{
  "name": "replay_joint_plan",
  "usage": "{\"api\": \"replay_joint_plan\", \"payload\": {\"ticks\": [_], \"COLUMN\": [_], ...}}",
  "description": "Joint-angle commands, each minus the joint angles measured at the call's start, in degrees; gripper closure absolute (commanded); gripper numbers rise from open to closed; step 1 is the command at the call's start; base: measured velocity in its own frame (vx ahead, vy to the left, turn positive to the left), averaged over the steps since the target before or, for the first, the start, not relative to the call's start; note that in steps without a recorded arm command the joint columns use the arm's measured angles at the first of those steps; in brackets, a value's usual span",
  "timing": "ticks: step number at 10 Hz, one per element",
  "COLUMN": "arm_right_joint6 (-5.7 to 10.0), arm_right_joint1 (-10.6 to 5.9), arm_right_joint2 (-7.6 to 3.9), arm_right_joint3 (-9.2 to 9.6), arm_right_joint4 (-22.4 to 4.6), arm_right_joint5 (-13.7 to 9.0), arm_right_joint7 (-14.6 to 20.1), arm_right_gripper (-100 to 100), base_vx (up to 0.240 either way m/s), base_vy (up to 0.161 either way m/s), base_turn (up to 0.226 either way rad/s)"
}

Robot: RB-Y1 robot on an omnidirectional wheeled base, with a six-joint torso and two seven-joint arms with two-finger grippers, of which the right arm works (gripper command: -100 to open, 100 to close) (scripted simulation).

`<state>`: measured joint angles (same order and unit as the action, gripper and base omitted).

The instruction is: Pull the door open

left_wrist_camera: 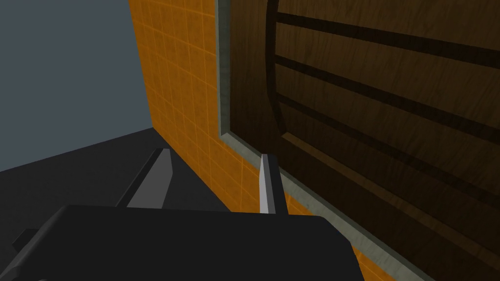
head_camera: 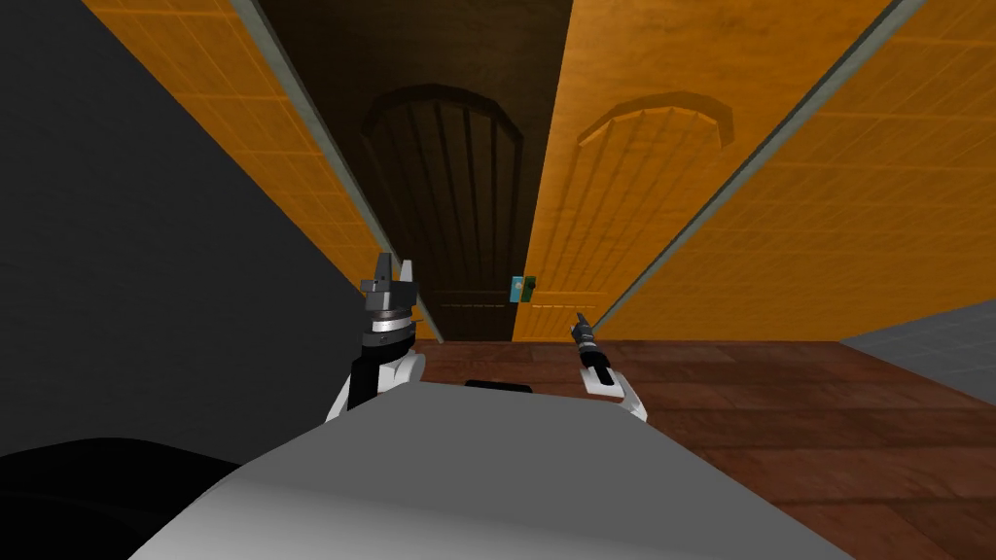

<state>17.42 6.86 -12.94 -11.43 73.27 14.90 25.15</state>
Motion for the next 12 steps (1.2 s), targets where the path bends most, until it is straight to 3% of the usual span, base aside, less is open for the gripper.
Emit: {"api": "replay_joint_plan", "payload": {"ticks": [1,3,5,10,11,12], "arm_right_joint6": [0.02,0.39,0.76,2.00,1.55,1.55], "arm_right_joint1": [0.07,-0.57,-1.46,-4.87,-4.59,-4.59], "arm_right_joint2": [-1.03,-2.17,-2.23,-0.42,-0.74,-0.74], "arm_right_joint3": [-1.69,-3.24,-3.21,-0.29,-0.74,-0.74], "arm_right_joint4": [-1.0,-2.5,-3.0,-2.8,-2.8,-2.8], "arm_right_joint5": [-0.6,-1.2,-1.4,-1.0,-1.1,-1.1], "arm_right_joint7": [0.2,0.6,0.8,1.1,1.2,1.2], "arm_right_gripper": [-100,-100,-100,-100,-100,100], "base_vx": [0.013,0.125,0.199,0.224,0.103,-0.014], "base_vy": [0.011,0.026,0.019,0.046,0.060,-0.009], "base_turn": [0.052,0.174,0.149,0.213,0.038,-0.036]}}
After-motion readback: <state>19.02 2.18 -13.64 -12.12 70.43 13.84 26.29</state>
